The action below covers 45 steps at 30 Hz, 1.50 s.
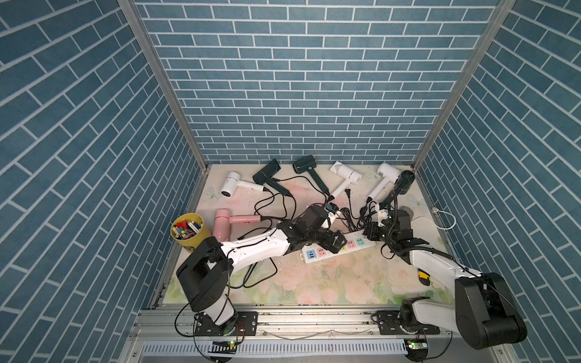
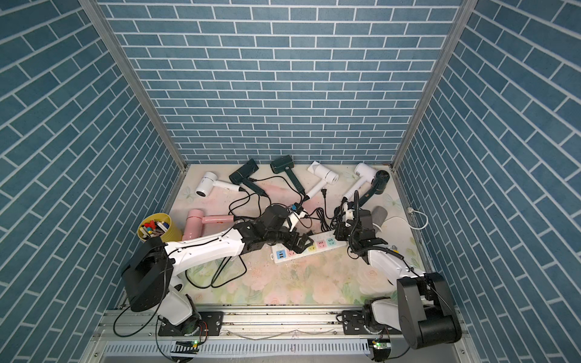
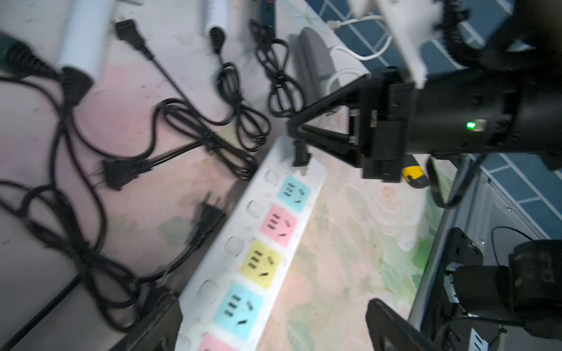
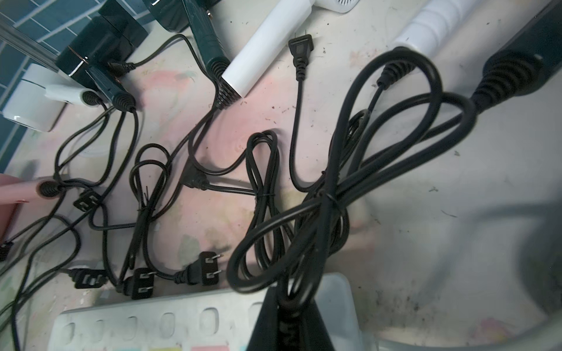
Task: Charge the blow dryers
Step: Pick up the plug from the center of the board.
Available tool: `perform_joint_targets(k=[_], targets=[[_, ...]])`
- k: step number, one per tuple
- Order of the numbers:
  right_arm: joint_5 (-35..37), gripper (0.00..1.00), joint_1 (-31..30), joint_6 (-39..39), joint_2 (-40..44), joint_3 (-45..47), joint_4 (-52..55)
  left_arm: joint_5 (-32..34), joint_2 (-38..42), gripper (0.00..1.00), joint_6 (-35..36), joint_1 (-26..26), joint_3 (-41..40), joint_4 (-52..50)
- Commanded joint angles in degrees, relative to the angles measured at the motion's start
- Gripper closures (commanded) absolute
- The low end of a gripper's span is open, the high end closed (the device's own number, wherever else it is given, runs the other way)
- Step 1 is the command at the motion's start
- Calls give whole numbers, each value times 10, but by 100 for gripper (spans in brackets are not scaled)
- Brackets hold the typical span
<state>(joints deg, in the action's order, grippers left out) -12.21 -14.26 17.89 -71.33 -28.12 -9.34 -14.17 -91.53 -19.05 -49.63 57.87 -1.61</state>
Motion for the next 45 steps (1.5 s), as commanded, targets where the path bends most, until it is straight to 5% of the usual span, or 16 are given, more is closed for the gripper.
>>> perform_joint_targets(k=[1,13,24,33,45], targets=[[39,100,-17,-42,14,16,-64,-6,22,0,-24,22,-35,40],[85,100,-56,-55,47,67,-130,0,65,1,-22,48,-76,53],[79,100,-55,44,56,-3,-29,-53,-47,1,-66,31,-19,127],[75,100,-49,118,63,-47,63,-80,-186,14,-43,-6,116,131],[-28,100,-7,197,75,-46,78,-112,-307,37,-36,-16,252,108]])
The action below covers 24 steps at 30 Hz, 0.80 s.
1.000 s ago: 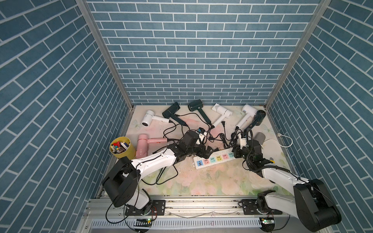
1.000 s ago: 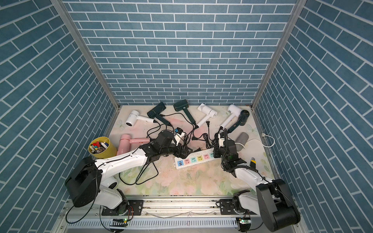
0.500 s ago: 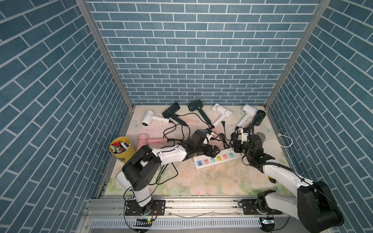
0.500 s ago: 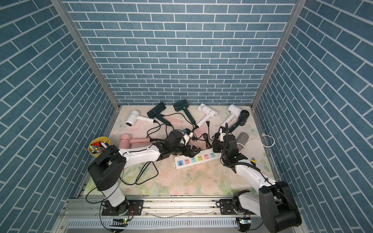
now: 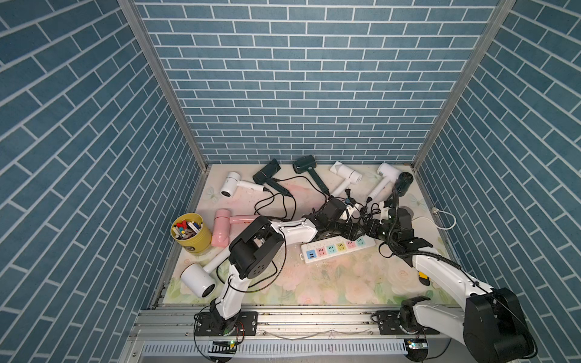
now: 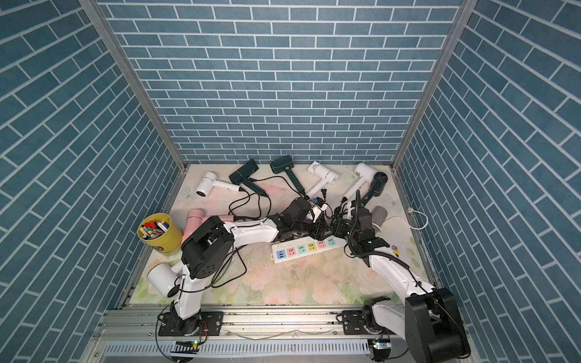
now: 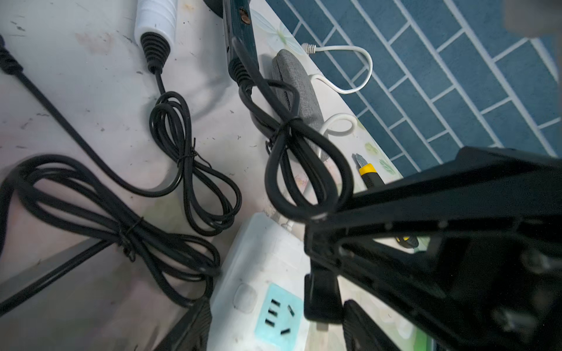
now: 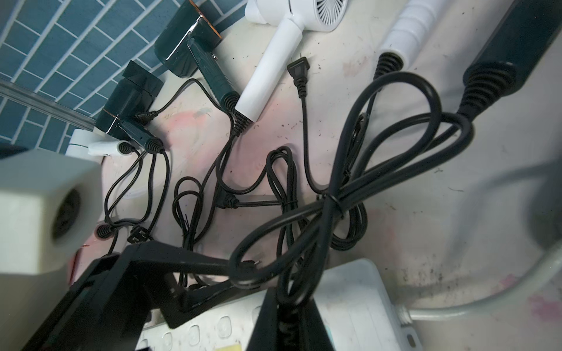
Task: Charge the blow dryers
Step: Pick up the plug from the center of the board.
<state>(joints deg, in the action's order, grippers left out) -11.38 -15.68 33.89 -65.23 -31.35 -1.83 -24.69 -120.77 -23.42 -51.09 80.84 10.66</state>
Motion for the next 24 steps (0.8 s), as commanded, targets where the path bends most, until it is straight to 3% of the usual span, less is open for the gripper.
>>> perform_joint_targets(k=[1,10,17,22,24], targets=[[-42,100,10,39,14,-13,3,-9,-20,39,8,-1,29,-15],[-81,100,30,64,7,-10,-8,-42,-42,55,10,-4,47,-8],[-110,100,41,75,8,-13,-7,-47,-38,91,36,-8,43,-16],[-144,100,58,66,18,-30,39,-40,-24,100,76,-9,37,-33],[-154,92,66,59,24,-40,67,-35,-19,100,94,-10,37,-39]])
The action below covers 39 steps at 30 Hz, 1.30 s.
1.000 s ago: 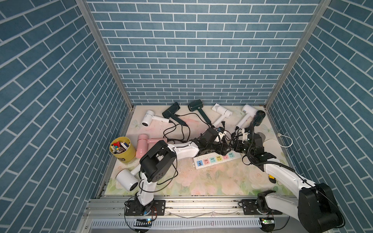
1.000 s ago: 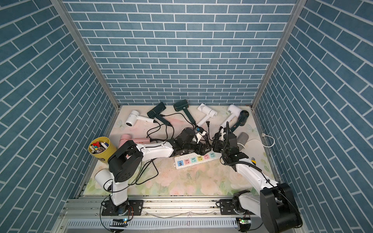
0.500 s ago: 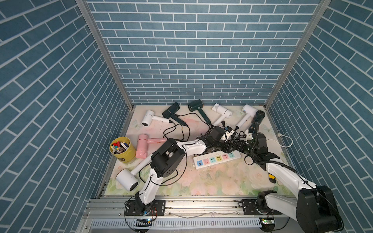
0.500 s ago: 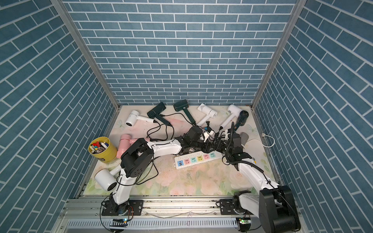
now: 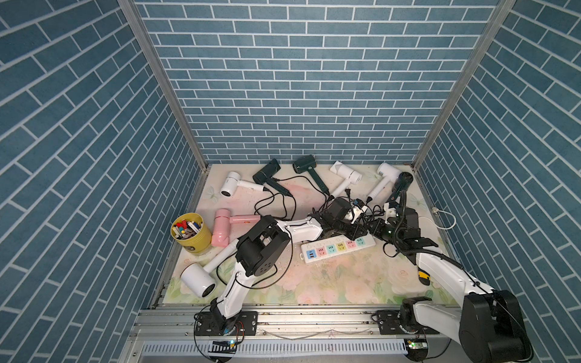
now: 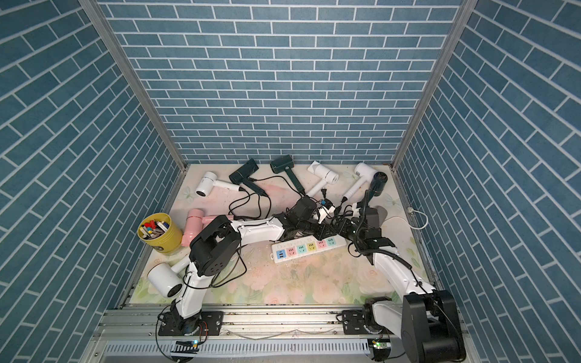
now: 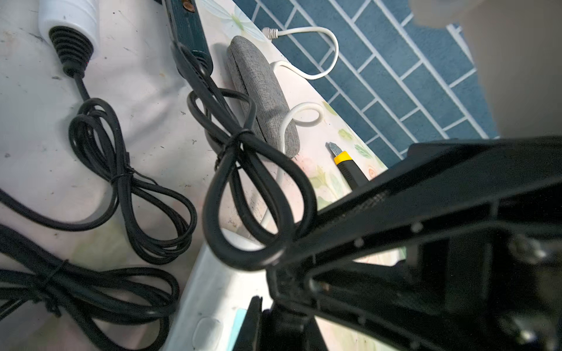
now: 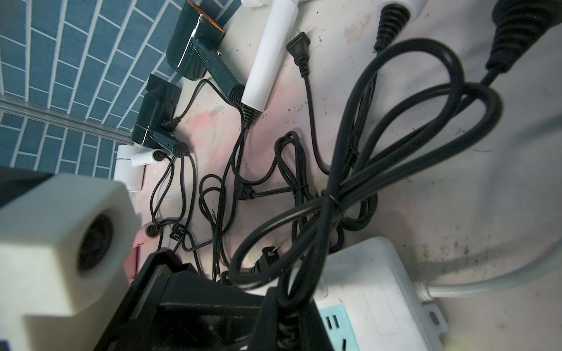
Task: Charge the blow dryers
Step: Pick up the plug from the center of the board.
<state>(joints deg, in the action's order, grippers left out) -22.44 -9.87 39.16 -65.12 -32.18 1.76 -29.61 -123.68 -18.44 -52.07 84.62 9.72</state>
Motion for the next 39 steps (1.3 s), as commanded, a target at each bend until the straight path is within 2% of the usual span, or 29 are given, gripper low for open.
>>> perform_joint_targets(k=[1,3,6,10,19,24,32,39], targets=[[-48,86,12,1,26,-38,50,14,12,100,53,-1,1,-35],[-62,76,19,-8,29,-52,83,20,19,100,75,-4,1,-43],[-92,69,32,-22,26,-76,132,31,31,100,103,-7,-6,-48],[-133,64,41,-41,9,-105,181,50,47,100,138,-12,-14,-58],[-169,51,49,-57,8,-112,220,60,56,100,173,-14,-11,-71],[-178,49,54,-66,5,-109,237,64,61,100,186,-14,-7,-80],[-183,57,61,-65,-27,-111,231,61,67,100,203,-18,-5,-87],[-184,58,64,-68,-59,-107,210,62,69,100,207,-21,-5,-87]])
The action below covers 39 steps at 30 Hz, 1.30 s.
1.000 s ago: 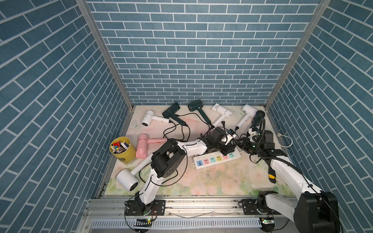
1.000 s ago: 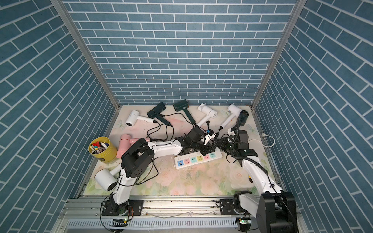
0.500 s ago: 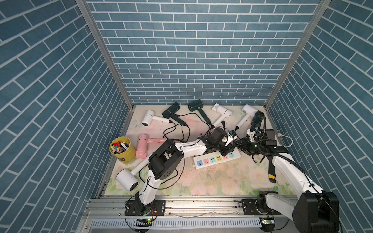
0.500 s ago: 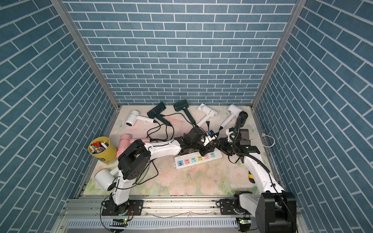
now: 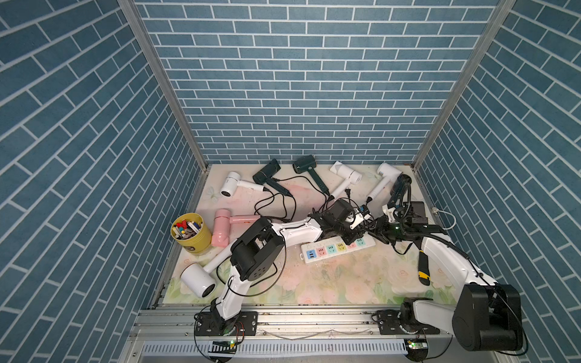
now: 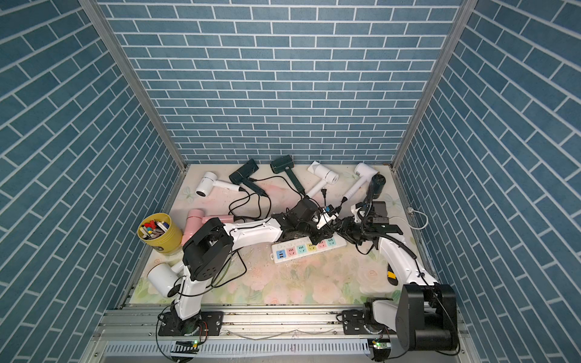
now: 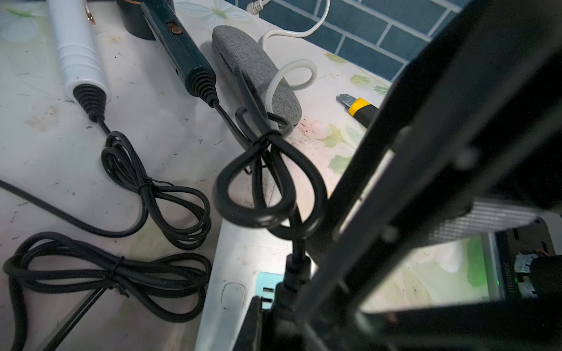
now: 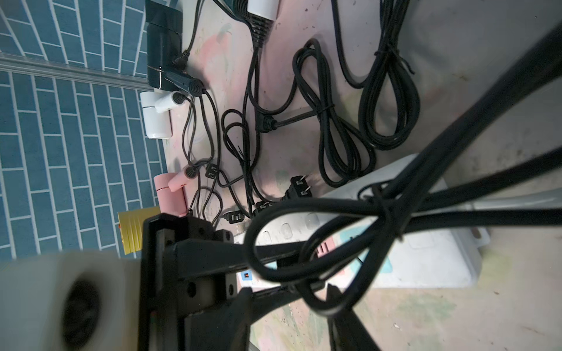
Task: Charge the blow dryers
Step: Pick up the plug from the center of the board.
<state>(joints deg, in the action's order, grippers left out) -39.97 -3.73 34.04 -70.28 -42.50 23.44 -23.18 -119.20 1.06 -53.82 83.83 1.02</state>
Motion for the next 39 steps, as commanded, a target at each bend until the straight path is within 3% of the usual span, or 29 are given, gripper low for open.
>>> perform_joint_targets(k=[1,4,9,12,14,16,18,20,24,26,33,39], targets=[[-11,59,3,-16,-11,-2,-12,-3,24,100,12,-4,3,1],[-14,64,3,-15,-21,-1,-22,-6,21,100,14,-7,5,1],[-23,83,3,-15,-32,-2,-34,-5,21,100,20,-10,9,-4],[-29,89,3,-15,-38,2,-40,-8,23,100,19,-12,10,-4],[-31,100,2,-18,-39,6,-44,-10,24,98,18,-11,11,-6],[-26,100,2,-22,-36,12,-49,-10,26,84,13,-12,13,-9],[-16,100,2,-26,-27,19,-54,-9,32,54,7,-11,14,-17],[4,100,2,-30,-14,30,-61,3,47,34,-2,-11,14,-36],[39,100,-6,-41,12,54,-88,38,109,16,-31,-7,-25,-54],[69,100,-16,-54,23,65,-98,65,149,1,-58,-3,-52,-61],[189,100,-69,-114,57,83,-112,101,231,1,-143,35,-123,-119],[262,100,-107,-155,75,85,-114,176,290,1,-161,52,-207,-100]])
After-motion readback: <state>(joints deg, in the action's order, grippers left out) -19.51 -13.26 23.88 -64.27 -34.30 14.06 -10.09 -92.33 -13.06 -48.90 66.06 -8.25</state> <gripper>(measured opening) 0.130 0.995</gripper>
